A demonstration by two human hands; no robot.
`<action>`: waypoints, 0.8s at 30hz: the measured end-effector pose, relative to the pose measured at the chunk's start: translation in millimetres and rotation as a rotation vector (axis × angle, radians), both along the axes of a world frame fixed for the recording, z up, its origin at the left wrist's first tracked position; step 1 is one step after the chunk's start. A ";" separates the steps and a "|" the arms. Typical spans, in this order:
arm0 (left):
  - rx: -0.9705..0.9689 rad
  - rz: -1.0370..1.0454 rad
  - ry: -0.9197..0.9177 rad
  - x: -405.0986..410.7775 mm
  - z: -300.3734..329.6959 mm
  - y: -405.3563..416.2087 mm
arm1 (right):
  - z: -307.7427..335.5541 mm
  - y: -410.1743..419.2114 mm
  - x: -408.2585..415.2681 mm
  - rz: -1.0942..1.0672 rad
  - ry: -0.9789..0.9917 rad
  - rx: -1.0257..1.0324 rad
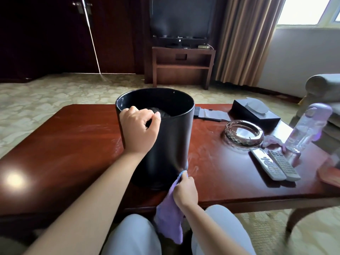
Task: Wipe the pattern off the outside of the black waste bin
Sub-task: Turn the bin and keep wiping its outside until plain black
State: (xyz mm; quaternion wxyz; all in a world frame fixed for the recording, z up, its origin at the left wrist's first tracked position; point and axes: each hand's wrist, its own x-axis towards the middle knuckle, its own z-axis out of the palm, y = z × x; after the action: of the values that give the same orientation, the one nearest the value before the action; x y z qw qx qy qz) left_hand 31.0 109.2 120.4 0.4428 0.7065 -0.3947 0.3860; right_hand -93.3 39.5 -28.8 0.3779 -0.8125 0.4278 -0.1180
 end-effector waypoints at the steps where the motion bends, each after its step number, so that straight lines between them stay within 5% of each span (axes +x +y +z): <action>1: -0.002 -0.004 0.006 0.3 0.1 -0.5 | 1.4 -7.5 1.6 -0.006 -0.005 0.008; 10: -0.021 0.000 -0.028 1.0 -0.7 -1.6 | 9.9 -74.6 16.8 0.202 0.125 -0.046; 24: -0.006 0.037 -0.067 0.8 0.4 -2.7 | 3.6 59.7 23.8 -0.118 0.239 0.000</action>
State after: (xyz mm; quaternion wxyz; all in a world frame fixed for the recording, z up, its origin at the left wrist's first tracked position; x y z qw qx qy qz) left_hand 31.8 106.5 120.8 0.4245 0.6989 -0.3951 0.4187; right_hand -69.5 99.3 -25.2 0.3168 -0.7941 0.5170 -0.0426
